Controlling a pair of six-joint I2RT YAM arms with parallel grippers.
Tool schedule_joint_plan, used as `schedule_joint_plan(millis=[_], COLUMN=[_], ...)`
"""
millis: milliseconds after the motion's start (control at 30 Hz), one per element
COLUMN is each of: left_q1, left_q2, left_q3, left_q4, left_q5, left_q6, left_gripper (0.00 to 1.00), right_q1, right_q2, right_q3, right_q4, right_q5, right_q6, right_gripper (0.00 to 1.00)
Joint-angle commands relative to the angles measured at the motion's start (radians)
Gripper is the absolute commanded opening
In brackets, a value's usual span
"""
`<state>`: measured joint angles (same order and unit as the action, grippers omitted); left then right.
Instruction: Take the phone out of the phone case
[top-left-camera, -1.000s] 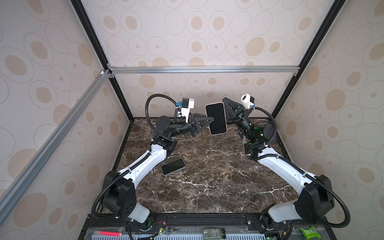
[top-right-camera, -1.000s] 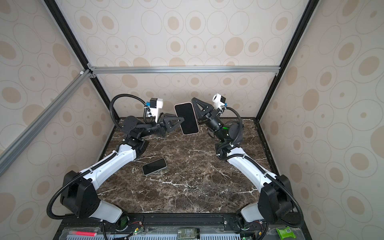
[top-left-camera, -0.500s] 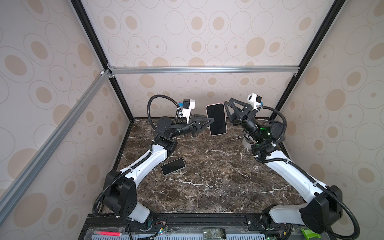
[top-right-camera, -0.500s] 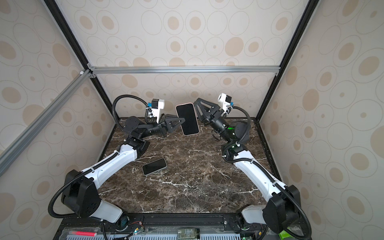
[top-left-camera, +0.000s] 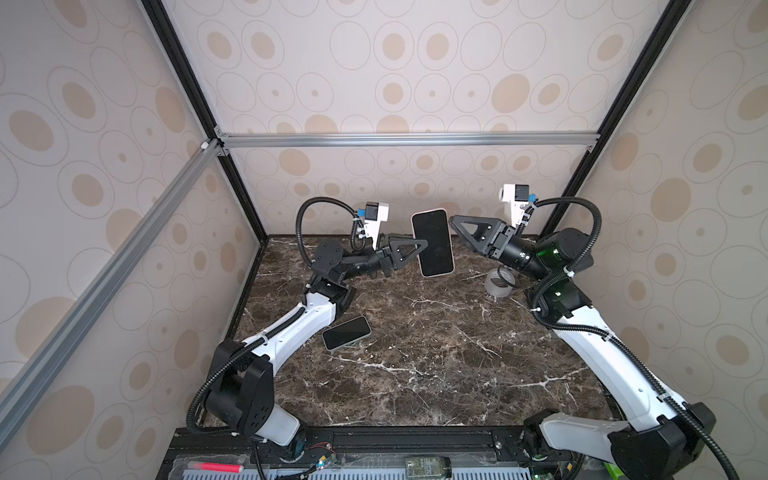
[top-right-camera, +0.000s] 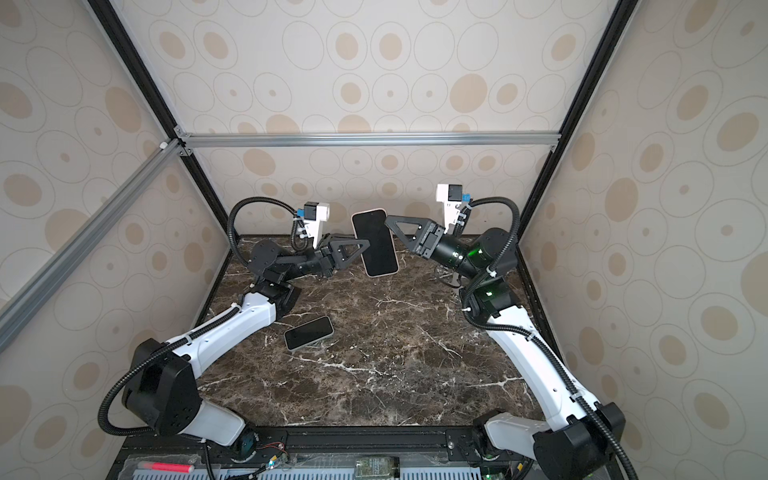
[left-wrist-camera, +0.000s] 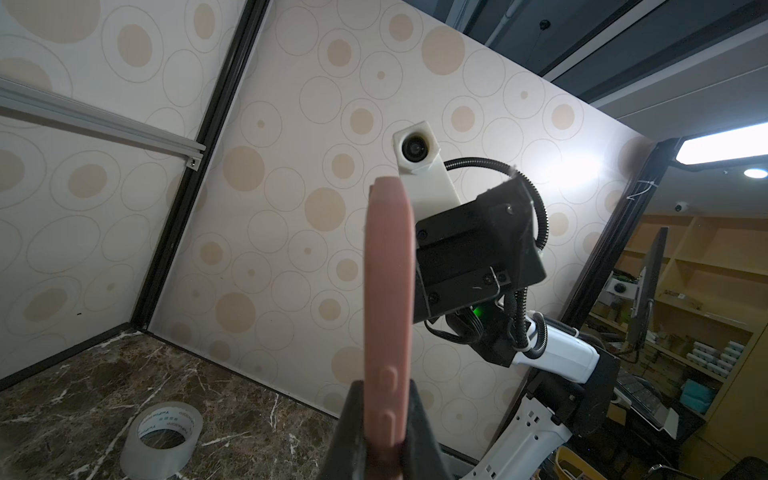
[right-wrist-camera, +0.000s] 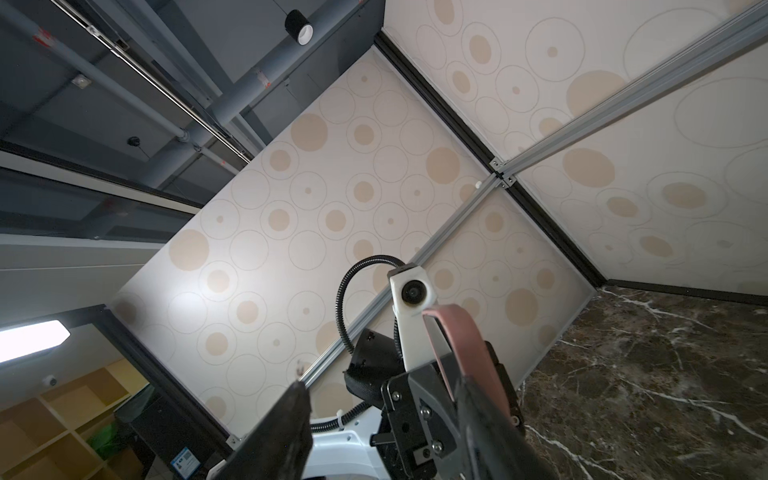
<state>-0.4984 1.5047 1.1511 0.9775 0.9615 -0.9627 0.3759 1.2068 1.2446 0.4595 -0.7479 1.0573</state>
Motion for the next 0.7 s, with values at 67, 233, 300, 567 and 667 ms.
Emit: schedule_joint_plan(millis=[67, 233, 300, 567, 667], left_q1=[-0.016, -0.027, -0.031, -0.040, -0.040], left_q2=[-0.043, -0.034, -0.033, -0.041, -0.040], left_q3=[0.013, 0.020, 0.025, 0.024, 0.026], left_q4=[0.103, 0.113, 0.116, 0.112, 0.112], left_q5=[0.027, 0.040, 0.047, 0.054, 0.054], left_q6=[-0.022, -0.022, -0.022, -0.007, -0.006], left_gripper=[0.00, 0.00, 0.00, 0.00, 0.00], right_q1=[-0.011, -0.015, -0.015, -0.015, -0.014], right_q2=[-0.030, -0.001, 0.019, 0.041, 0.036], right_q3=[0.055, 0.064, 0.065, 0.062, 0.052], right_q4=[-0.128, -0.044, 0.013, 0.047, 0.077], right_q5=[0.016, -0.028, -0.043, -0.052, -0.051], right_q6=[-0.115, -0.027, 0.032, 0.085, 0.103], right_gripper=[0.59, 0.53, 0.50, 0.43, 0.40])
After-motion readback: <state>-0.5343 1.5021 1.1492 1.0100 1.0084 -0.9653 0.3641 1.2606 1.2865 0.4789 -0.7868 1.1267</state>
